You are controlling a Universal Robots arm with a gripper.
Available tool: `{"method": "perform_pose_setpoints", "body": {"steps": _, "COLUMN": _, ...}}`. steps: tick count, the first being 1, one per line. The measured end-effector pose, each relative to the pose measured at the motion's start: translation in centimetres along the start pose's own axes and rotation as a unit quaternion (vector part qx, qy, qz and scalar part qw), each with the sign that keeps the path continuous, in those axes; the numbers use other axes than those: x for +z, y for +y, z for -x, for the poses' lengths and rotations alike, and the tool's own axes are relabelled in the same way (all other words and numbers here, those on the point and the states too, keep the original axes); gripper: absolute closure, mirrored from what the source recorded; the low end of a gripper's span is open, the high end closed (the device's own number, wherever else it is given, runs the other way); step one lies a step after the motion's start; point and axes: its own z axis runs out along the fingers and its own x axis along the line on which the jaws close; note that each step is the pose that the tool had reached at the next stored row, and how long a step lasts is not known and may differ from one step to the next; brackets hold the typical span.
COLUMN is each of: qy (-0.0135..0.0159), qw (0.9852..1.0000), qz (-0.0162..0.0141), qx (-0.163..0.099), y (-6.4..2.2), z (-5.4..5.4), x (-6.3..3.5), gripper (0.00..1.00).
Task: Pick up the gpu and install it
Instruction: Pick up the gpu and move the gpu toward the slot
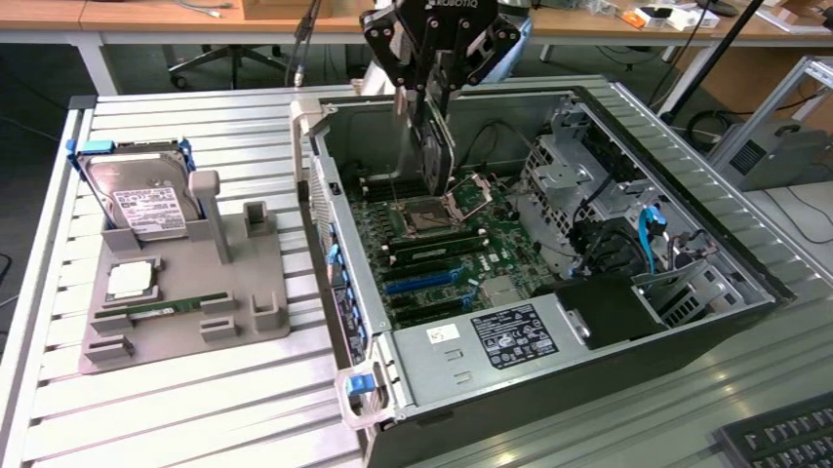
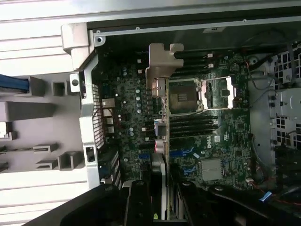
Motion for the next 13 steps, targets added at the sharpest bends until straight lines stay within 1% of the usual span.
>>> {"method": "perform_pose_setpoints", "body": {"steps": 2, "qy": 0.0, "qw": 1.0, "qz": -0.0003, "qx": 0.0, "y": 0.1, "z": 1.2, "x": 0.14, "gripper": 0.74}}
{"method": "perform_pose_setpoints", "body": {"steps": 3, "qy": 0.0, "qw": 1.0, "qz": -0.0005, "qx": 0.0, "y": 0.18, "z": 2.0, "x": 0.27, "gripper": 0.74}}
{"method": "perform_pose_setpoints", "body": {"steps": 13, "qy": -0.0002, "qw": 1.0, "qz": -0.0014, "qx": 0.0, "y": 0.32, "z": 3.5, "x": 0.49, "gripper": 0.74}}
